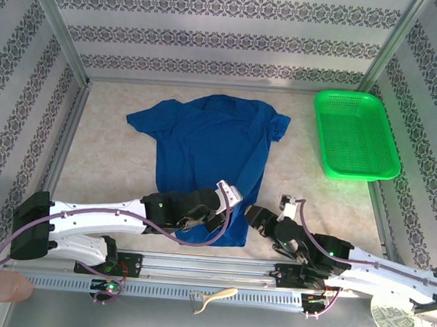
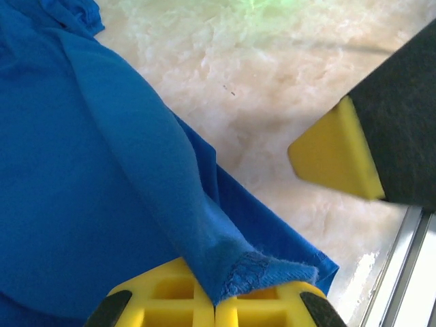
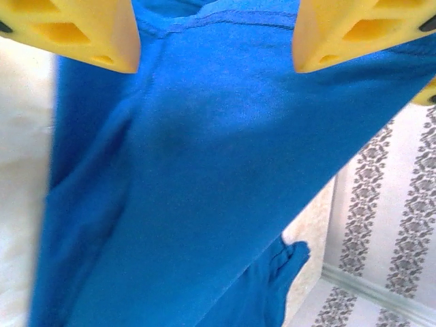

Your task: Fold the inside-out t-shirt

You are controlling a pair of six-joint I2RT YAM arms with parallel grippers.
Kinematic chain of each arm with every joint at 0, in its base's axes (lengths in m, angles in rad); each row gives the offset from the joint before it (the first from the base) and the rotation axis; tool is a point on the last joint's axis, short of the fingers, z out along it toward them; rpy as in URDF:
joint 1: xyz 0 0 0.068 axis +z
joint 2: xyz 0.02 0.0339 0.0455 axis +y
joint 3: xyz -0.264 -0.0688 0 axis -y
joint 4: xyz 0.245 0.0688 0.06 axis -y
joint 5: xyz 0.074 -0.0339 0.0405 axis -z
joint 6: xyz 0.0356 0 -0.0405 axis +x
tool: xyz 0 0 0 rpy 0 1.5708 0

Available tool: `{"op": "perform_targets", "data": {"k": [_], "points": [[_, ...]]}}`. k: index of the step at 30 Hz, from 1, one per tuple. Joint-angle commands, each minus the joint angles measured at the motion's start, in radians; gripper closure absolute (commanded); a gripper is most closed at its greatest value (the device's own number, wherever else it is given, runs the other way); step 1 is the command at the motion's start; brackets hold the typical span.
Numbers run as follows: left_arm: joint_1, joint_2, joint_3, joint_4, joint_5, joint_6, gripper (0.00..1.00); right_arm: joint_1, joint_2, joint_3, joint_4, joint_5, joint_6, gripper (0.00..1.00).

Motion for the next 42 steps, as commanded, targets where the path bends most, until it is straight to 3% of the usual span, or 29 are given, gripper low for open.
{"op": "perform_targets", "data": {"k": [1,7,12,21,29,42], "points": [[0.016,-0.011,0.019,-0.038,-0.023,0.018,1.0,0.044,0.081,0.015,0.187,0.066,0.029,0.35],[0.088,-0.024,0.037,-0.055,0.001,-0.036,1.0,0.086,0.205,-0.003,0.399,0.074,0.062,0.33],[0.113,-0.064,0.053,-0.053,0.026,-0.043,1.0,0.148,0.231,-0.023,0.483,0.152,0.074,0.28],[0.116,-0.139,-0.01,0.013,0.049,-0.095,1.0,0.201,0.188,-0.088,0.578,0.343,0.16,0.17],[0.116,-0.202,-0.106,0.103,0.108,-0.116,1.0,0.191,0.242,-0.069,0.617,0.458,0.215,0.11],[0.114,-0.187,-0.103,0.104,0.198,-0.092,1.0,-0.043,0.522,0.071,0.742,0.147,0.225,0.14]]}}
